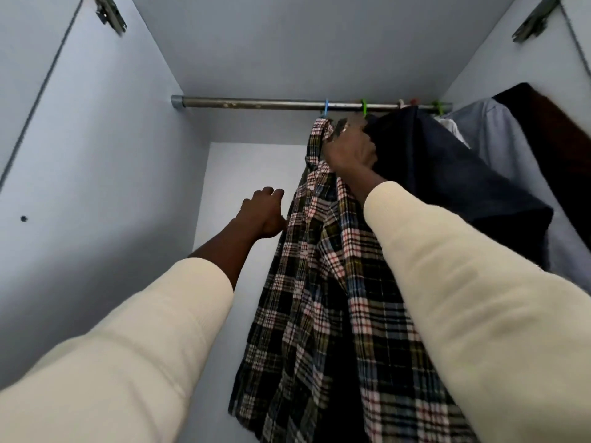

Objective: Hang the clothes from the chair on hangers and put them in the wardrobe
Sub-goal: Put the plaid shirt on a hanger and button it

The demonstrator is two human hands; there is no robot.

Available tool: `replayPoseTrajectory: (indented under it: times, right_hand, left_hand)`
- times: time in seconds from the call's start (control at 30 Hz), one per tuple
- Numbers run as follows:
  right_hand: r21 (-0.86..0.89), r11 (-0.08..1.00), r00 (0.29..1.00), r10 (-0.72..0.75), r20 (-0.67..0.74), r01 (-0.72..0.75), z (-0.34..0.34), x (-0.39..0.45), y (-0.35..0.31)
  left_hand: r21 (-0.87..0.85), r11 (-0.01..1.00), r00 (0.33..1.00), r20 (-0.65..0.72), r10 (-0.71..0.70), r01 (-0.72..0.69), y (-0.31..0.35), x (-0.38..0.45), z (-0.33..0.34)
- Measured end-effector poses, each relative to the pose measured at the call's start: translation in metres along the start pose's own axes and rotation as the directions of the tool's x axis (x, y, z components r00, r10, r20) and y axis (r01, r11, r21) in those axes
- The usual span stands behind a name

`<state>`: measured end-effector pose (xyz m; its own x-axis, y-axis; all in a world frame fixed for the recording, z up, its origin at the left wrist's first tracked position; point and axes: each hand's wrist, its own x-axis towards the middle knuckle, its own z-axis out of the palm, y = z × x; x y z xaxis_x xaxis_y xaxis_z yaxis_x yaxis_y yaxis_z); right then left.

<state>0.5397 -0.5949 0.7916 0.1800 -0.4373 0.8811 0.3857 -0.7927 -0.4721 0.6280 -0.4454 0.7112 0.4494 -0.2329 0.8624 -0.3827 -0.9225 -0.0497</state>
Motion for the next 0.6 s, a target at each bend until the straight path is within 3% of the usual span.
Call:
replayPoseTrajectory:
  times: [0.2, 0.33, 0.4, 0.47, 0.6]
  right_hand:
    - [-0.124, 0.992, 1.0, -0.001, 0.028, 0.004, -0.006, -0.081, 0.031]
    - [-0.47, 0.84, 0.952, -0.307, -0.003, 0.27, -0.002, -0.145, 0.062]
    - [-0.531, 0.718, 0.88, -0.458, 0.127, 0.45, -0.002, -0.183, 0.074]
    - [-0.49, 0.643, 0.805, -0.52, 0.285, 0.589, -0.002, -0.221, 0.085]
    - [-0.372, 0.69, 0.775, -0.472, 0.42, 0.621, -0.006, -0.288, 0.101]
  left_hand:
    - [0.001, 1.0, 0.999, 0.048, -0.002, 0.002, -0.013, -0.068, 0.015]
    - [0.024, 0.999, 0.997, 0.071, -0.037, 0.035, -0.02, -0.119, 0.021]
    - [0.039, 0.998, 0.997, 0.062, -0.054, 0.052, -0.019, -0.145, 0.02]
    - [0.054, 0.997, 0.997, 0.048, -0.062, 0.06, -0.017, -0.173, 0.021]
    - [0.073, 0.995, 0.992, 0.105, -0.069, 0.062, -0.009, -0.235, 0.023]
